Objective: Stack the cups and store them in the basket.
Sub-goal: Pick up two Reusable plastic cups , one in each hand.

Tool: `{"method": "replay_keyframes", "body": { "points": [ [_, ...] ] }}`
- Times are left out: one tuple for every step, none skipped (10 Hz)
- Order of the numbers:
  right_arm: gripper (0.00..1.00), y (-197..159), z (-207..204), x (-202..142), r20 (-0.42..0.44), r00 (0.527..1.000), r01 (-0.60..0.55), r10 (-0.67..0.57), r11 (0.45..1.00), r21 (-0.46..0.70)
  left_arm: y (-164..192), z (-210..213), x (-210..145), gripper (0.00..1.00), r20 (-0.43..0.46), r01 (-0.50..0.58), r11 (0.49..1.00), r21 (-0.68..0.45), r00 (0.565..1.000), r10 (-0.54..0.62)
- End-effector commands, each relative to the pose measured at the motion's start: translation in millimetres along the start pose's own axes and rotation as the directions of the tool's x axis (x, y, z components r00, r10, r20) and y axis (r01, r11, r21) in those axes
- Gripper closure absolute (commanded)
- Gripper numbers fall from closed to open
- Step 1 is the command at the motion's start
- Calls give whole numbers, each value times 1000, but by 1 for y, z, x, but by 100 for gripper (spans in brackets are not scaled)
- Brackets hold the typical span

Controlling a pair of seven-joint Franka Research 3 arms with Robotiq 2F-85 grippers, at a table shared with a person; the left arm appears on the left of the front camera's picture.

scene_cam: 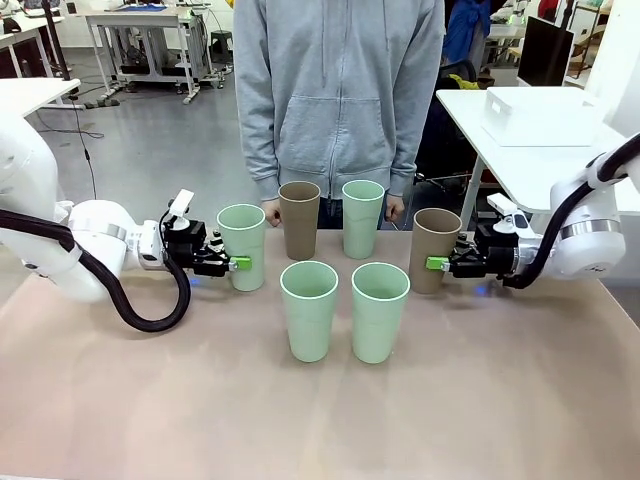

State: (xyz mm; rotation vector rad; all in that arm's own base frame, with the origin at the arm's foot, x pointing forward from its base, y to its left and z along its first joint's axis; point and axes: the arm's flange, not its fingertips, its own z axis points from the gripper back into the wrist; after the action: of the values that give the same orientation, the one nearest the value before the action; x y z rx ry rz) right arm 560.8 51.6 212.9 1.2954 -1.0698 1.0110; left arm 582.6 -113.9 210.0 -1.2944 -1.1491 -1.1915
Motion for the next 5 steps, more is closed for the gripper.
{"method": "replay_keyframes", "body": {
  "points": [
    [0, -4, -8, 1, 22, 1000, -8, 8, 1000, -2, 2, -5, 2, 0, 2, -9, 1000, 7, 1000, 9],
    [0, -5, -9, 0, 23, 1000, -9, 9, 1000, -2, 2, -5, 3, 0, 4, -8, 1000, 7, 1000, 8],
    [8, -4, -8, -1, 28, 999, -26, 26, 1000, 2, 2, -5, 3, 14, 8, -4, 1000, 7, 1000, 4],
    [20, -4, -8, -1, 29, 999, -25, 25, 1000, 4, 2, -4, 3, 19, 14, -1, 1000, 14, 1000, 1],
    [28, -4, -7, -1, 31, 999, -25, 25, 1000, 3, 1, -4, 4, 34, 19, 4, 1000, 17, 1000, -4]
  ]
}}
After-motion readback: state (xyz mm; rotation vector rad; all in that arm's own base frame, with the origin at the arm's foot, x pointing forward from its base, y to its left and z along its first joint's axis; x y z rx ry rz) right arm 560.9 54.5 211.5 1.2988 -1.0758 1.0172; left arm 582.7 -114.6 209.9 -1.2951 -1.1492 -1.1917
